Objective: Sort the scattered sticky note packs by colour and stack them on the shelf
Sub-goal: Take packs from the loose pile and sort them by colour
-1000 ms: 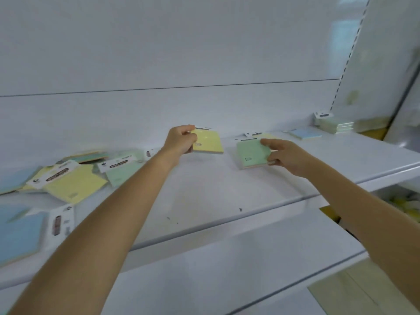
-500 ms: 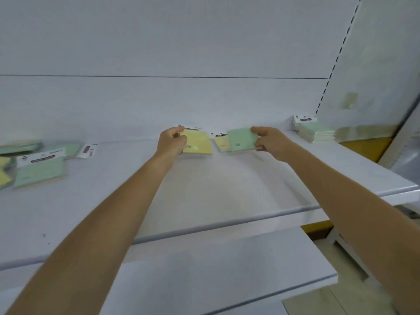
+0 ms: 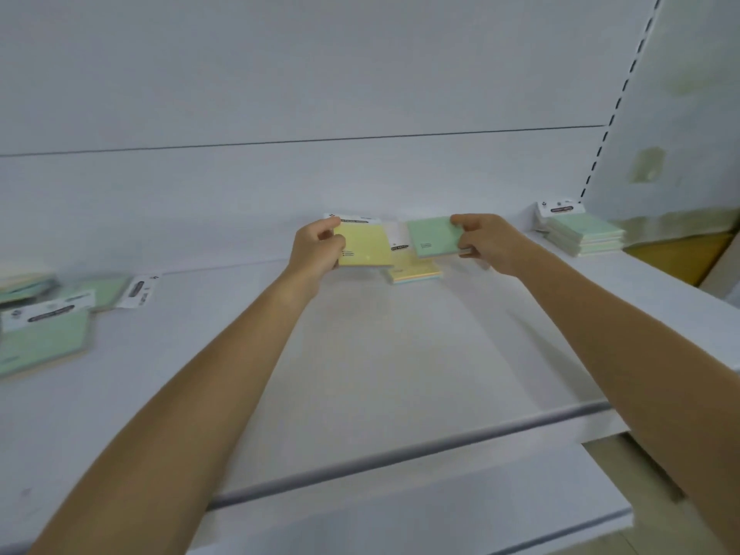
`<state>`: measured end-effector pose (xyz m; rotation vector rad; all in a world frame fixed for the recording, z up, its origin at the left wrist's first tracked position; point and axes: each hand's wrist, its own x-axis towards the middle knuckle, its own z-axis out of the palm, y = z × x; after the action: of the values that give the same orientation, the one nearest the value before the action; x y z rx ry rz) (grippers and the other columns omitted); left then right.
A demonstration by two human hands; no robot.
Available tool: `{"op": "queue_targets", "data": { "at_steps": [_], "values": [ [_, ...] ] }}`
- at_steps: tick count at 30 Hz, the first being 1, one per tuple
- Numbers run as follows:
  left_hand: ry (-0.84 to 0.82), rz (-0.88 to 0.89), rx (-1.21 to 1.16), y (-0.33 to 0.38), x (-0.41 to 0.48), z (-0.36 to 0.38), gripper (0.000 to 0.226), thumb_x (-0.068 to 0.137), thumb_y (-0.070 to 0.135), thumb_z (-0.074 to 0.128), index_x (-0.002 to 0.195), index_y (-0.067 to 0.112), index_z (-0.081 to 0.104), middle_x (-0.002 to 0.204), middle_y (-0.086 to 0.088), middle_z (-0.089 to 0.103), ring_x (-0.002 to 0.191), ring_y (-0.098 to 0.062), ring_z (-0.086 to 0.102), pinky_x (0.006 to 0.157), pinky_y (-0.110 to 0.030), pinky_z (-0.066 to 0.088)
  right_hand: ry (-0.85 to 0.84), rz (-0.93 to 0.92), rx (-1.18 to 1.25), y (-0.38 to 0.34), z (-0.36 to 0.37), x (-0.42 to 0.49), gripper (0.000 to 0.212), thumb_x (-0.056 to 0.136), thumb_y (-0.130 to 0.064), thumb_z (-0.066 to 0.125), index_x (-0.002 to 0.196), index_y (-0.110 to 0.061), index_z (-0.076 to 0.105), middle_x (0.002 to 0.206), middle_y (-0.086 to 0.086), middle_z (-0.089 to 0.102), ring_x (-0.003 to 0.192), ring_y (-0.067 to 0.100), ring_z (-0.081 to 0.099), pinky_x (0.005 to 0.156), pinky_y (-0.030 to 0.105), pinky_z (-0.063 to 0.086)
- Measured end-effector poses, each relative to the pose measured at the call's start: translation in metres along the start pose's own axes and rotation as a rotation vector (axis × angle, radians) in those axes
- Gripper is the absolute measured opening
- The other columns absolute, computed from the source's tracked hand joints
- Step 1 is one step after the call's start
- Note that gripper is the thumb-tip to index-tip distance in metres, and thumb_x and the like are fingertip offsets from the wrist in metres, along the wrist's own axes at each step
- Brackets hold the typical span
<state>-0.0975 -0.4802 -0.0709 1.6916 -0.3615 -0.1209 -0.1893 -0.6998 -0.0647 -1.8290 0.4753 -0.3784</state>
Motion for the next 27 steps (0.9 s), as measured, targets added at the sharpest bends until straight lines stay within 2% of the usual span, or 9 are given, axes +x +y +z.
{"op": "queue_targets", "data": {
  "at_steps": [4, 7, 9, 11, 14, 16, 19, 23, 27],
  "values": [
    [-0.067, -0.035, 0.025, -0.002, 0.003, 0.028, 0.044, 0.085, -0.004, 0.047, 0.128, 0.006, 0.051, 0.071, 0.004, 0.039, 0.057, -0.010, 0.043, 0.041, -0.011, 0.041, 0.037, -0.010, 0.030, 0.004, -0.029, 0.000, 0.053, 0.083, 0.017, 0.040, 0.133, 0.002, 0.042, 0.110, 0.007, 0.045, 0.071, 0.007, 0.049, 0.050, 0.006, 0.048],
    [-0.081, -0.031, 0.080, -0.003, 0.004, 0.049, 0.047, 0.085, -0.003, 0.048, 0.130, 0.006, 0.050, 0.076, 0.002, 0.043, 0.052, -0.008, 0.046, 0.044, -0.012, 0.043, 0.030, -0.015, 0.021, 0.004, -0.048, 0.000, 0.052, 0.084, 0.016, 0.041, 0.133, 0.000, 0.043, 0.108, 0.006, 0.044, 0.071, 0.006, 0.049, 0.050, 0.006, 0.048],
    [-0.075, -0.020, 0.120, -0.003, 0.006, 0.061, 0.046, 0.086, -0.002, 0.048, 0.131, 0.005, 0.049, 0.076, 0.003, 0.043, 0.062, -0.012, 0.050, 0.054, -0.013, 0.048, 0.011, -0.026, 0.031, 0.005, -0.057, 0.003, 0.051, 0.084, 0.015, 0.041, 0.132, -0.001, 0.045, 0.108, 0.006, 0.043, 0.071, 0.007, 0.049, 0.049, 0.006, 0.047],
    [-0.063, 0.007, 0.212, -0.003, 0.008, 0.070, 0.045, 0.087, 0.001, 0.048, 0.132, 0.005, 0.048, 0.077, 0.004, 0.044, 0.075, -0.018, 0.051, 0.074, -0.024, 0.048, -0.011, -0.038, 0.035, 0.005, -0.064, 0.007, 0.051, 0.083, 0.015, 0.041, 0.131, -0.001, 0.046, 0.107, 0.006, 0.043, 0.071, 0.007, 0.048, 0.048, 0.006, 0.047],
    [-0.080, 0.031, 0.489, -0.004, 0.006, 0.079, 0.044, 0.088, 0.006, 0.048, 0.132, 0.006, 0.049, 0.105, -0.009, 0.057, 0.101, -0.023, 0.053, 0.090, -0.026, 0.038, -0.054, -0.043, 0.032, 0.008, -0.074, 0.013, 0.052, 0.084, 0.014, 0.041, 0.133, -0.001, 0.043, 0.109, 0.006, 0.044, 0.071, 0.006, 0.048, 0.047, 0.006, 0.048],
    [-0.085, 0.004, 0.595, -0.006, 0.007, 0.082, 0.043, 0.087, 0.007, 0.050, 0.130, 0.006, 0.052, 0.131, -0.014, 0.056, 0.120, -0.025, 0.052, 0.099, -0.026, 0.038, -0.084, -0.051, 0.045, 0.010, -0.081, 0.018, 0.052, 0.084, 0.015, 0.040, 0.133, 0.000, 0.043, 0.105, 0.006, 0.046, 0.071, 0.007, 0.048, 0.047, 0.006, 0.048],
    [-0.010, -0.024, 0.713, -0.008, 0.011, 0.084, 0.039, 0.085, 0.014, 0.054, 0.124, 0.011, 0.058, 0.136, -0.015, 0.052, 0.126, -0.028, 0.048, 0.101, -0.027, 0.037, -0.121, -0.068, 0.066, 0.011, -0.096, 0.025, 0.052, 0.083, 0.016, 0.039, 0.132, 0.000, 0.044, 0.089, 0.001, 0.049, 0.070, 0.007, 0.048, 0.049, 0.007, 0.049],
    [0.137, 0.222, 0.859, 0.010, 0.001, 0.107, 0.033, 0.087, 0.018, 0.052, 0.119, 0.015, 0.060, 0.124, -0.020, 0.051, 0.118, -0.035, 0.049, 0.100, -0.037, 0.039, -0.116, -0.117, 0.066, 0.009, -0.127, 0.034, 0.051, 0.083, 0.015, 0.039, 0.131, 0.000, 0.045, 0.108, 0.007, 0.047, 0.072, 0.008, 0.049, 0.047, 0.008, 0.048],
    [-0.119, 0.539, 0.842, 0.038, -0.024, 0.173, 0.028, 0.089, 0.020, 0.053, 0.115, 0.012, 0.062, 0.116, -0.015, 0.057, 0.107, -0.033, 0.055, 0.097, -0.033, 0.041, -0.051, -0.121, 0.075, 0.013, -0.173, 0.039, 0.050, 0.084, 0.015, 0.039, 0.131, 0.000, 0.045, 0.106, 0.008, 0.049, 0.073, 0.009, 0.050, 0.046, 0.008, 0.048]
  ]
}}
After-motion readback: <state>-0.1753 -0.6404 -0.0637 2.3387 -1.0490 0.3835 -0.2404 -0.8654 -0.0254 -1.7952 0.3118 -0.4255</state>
